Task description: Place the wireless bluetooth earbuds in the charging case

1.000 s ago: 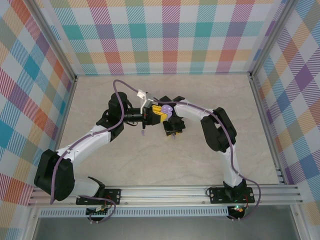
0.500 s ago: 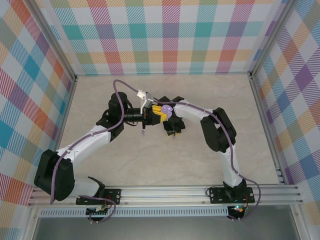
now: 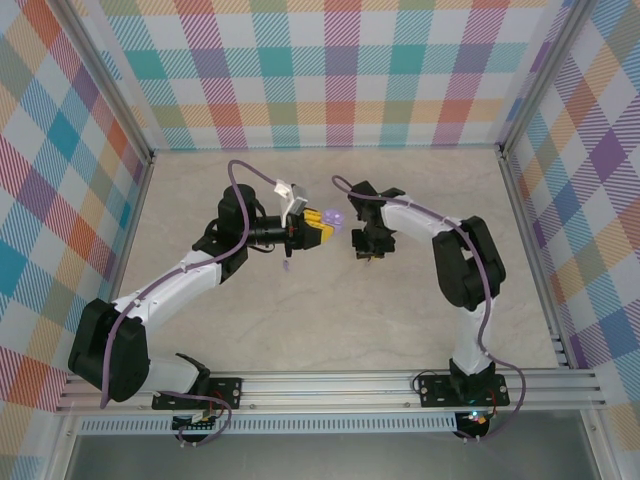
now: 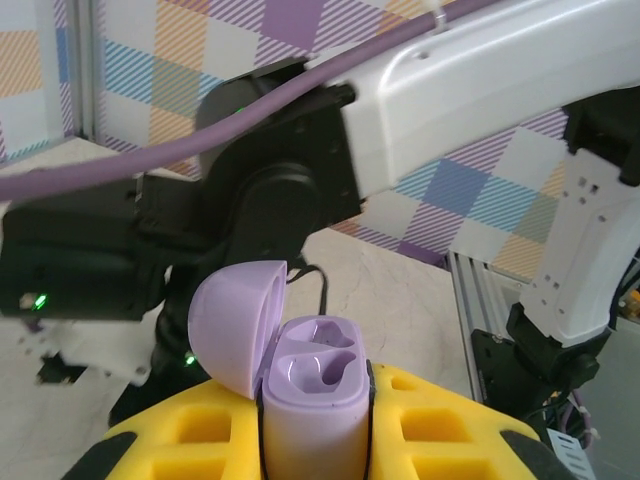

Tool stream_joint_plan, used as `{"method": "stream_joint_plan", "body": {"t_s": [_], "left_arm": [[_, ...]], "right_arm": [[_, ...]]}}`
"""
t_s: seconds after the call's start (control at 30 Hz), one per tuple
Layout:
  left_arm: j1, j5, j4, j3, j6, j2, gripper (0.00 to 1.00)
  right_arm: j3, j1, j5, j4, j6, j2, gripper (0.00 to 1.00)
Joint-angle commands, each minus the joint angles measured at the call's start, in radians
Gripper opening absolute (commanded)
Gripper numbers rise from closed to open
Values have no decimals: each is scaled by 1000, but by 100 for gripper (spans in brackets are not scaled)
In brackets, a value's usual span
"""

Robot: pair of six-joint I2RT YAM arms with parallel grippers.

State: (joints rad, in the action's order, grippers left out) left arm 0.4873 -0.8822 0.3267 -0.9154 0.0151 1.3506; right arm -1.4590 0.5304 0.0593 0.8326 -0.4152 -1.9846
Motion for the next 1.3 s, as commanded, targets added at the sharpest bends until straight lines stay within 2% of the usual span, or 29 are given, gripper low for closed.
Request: {"method": "stream_joint_plan", "body": {"t_s": [0.0,0.23,0.57,0.83,1.1,1.27], "left_arm": [[-9,61,-32,-31,-24,12,9],[-9,191,-20,-19,-112,96,9],[-10,274,-56,-26,-144,189,9],[-5,204,-66,-32,-110,228,9],[25,131,-65,-40,-5,220,9],[42,92,-23,-30,48,196,9]], "right_arm": [[49,-21,-30,-70,-13,77,20],[126,-54,-41,-156,-3,193,19],[109,-60,-64,-150,15,315,19],[72,-59,-146,-169,39,416,19],[43,-40,-239,-208,46,484,20],[38,-16,-254,-240,43,525,20]]}}
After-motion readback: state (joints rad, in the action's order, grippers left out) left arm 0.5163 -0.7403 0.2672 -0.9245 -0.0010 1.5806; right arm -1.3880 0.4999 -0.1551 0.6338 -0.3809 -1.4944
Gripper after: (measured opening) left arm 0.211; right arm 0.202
